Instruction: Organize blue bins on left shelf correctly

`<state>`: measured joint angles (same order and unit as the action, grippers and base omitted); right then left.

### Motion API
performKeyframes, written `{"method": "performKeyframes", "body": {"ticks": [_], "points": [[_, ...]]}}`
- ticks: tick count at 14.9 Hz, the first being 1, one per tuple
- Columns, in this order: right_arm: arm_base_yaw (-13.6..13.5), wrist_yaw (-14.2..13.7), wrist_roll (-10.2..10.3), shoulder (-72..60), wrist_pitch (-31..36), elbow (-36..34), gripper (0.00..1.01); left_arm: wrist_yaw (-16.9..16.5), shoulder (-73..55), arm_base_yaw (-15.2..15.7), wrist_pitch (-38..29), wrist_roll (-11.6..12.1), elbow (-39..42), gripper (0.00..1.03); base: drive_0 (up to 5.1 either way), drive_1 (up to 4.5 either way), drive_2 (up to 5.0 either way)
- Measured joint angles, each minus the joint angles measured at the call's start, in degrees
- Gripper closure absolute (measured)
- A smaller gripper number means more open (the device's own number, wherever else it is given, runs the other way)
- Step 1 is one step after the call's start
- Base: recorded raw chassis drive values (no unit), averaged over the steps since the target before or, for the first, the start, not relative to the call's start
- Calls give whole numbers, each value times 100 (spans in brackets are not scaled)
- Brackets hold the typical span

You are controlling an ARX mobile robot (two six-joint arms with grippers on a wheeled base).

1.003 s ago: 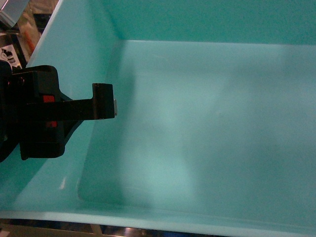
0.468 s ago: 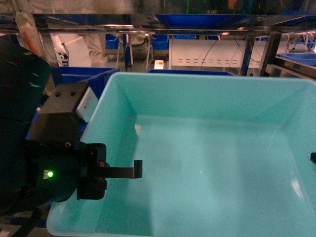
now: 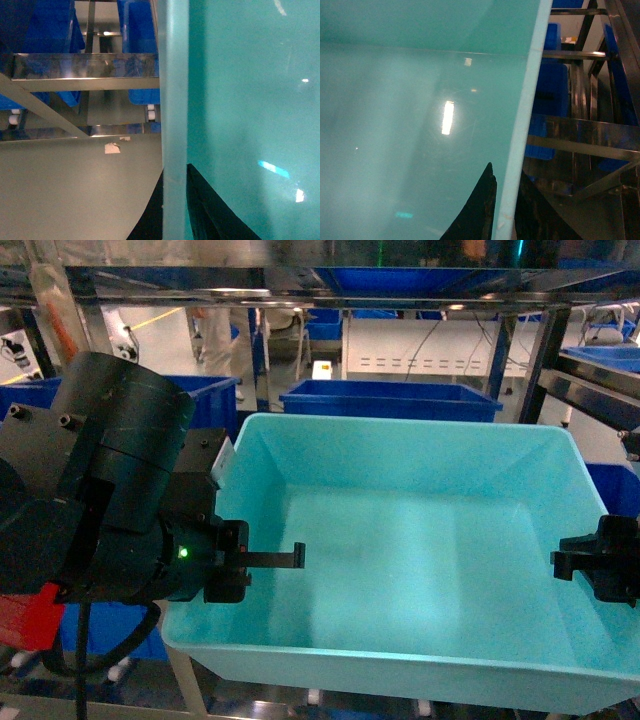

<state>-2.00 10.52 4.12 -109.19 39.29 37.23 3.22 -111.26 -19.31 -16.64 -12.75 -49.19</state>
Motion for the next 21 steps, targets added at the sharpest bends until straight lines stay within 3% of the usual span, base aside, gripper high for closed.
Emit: {"method": "performKeyframes", "body": {"ticks": [8, 15, 21], "points": [[-31, -26, -4, 7, -2, -2, 93, 2, 0, 7, 13, 33, 2, 97, 2, 87, -83], [-31, -33, -9, 4, 13, 31, 93, 0, -2, 9, 4, 37, -28, 97, -6, 420, -432], [-31, -17, -66, -168, -214, 199, 93, -4, -129, 2, 225, 39, -190, 97, 0, 0, 0]]}}
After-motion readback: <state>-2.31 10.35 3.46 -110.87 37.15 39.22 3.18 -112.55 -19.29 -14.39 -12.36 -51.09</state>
